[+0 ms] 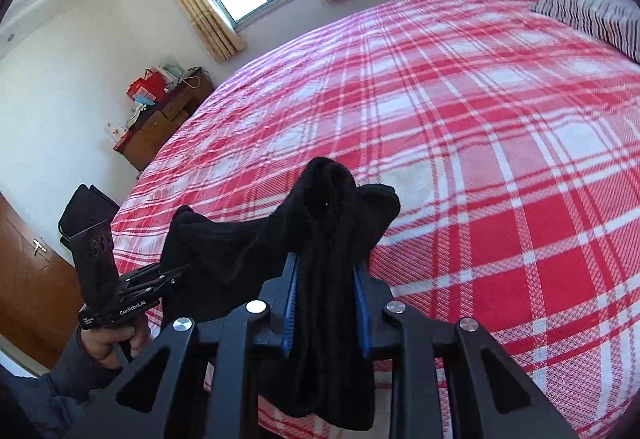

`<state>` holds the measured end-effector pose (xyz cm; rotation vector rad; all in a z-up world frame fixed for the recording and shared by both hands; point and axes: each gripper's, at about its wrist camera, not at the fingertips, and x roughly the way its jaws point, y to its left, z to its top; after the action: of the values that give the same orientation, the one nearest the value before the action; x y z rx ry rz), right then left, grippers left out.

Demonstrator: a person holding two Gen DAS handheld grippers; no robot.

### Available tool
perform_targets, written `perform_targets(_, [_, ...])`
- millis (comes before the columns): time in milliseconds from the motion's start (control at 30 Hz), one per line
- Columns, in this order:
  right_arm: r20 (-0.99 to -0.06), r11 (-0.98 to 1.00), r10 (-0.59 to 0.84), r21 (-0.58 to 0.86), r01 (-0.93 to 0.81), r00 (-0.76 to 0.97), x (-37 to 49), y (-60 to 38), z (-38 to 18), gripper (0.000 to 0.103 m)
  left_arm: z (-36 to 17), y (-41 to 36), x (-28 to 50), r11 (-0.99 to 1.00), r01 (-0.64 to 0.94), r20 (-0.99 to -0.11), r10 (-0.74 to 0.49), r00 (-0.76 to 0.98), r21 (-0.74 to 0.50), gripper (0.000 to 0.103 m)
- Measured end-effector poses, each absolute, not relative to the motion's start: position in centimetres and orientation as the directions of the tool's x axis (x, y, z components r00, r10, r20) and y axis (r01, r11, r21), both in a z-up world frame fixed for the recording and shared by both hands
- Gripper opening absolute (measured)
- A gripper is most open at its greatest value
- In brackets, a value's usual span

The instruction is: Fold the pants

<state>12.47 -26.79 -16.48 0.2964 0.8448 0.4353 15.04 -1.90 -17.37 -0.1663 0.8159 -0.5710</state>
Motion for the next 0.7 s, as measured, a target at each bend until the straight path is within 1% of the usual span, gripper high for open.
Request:
perform_targets(67, [-0.649, 0.872, 0.485, 0.404, -0.275, 0.586, 12.7, -26.0, -15.5, 0.025, -16.9, -1.3, 15.1, 0.834, 0.418, -0.631, -0.548, 0.550, -0.361, 0.015])
perform_targets(167, [-0.647, 0.871, 0.492, 0.381, -0.311, 0.583, 13.6, -24.4, -14.1, 0.025, -16.2, 0.2, 15.2, 0.831, 0.408, -0.617, -0.555, 0.558, -0.378, 0.014])
perform_targets(333, [-0.654, 0.862, 0.504, 0.345, -0.371, 0.564, 16.0, -20.8, -12.8, 0.025, -15.2, 3.0, 15.6, 0.854, 0.380, -0.612, -0.519, 0.597, -0.355, 0.014])
perform_targets(467, [-0.654, 0.845, 0.524, 0.321, -0.428, 0.545, 18.1, -17.2, -12.1, 0.025, -14.4, 6.0, 15.8, 0.879, 0.343, -0.607, -0.477, 0.636, -0.332, 0.014])
perform_targets(700, [-0.643, 0.790, 0.582, 0.304, -0.532, 0.497, 23.0, -9.4, -11.2, 0.025, -13.1, 13.0, 16.3, 0.927, 0.220, -0.590, -0.365, 0.720, -0.305, 0.014])
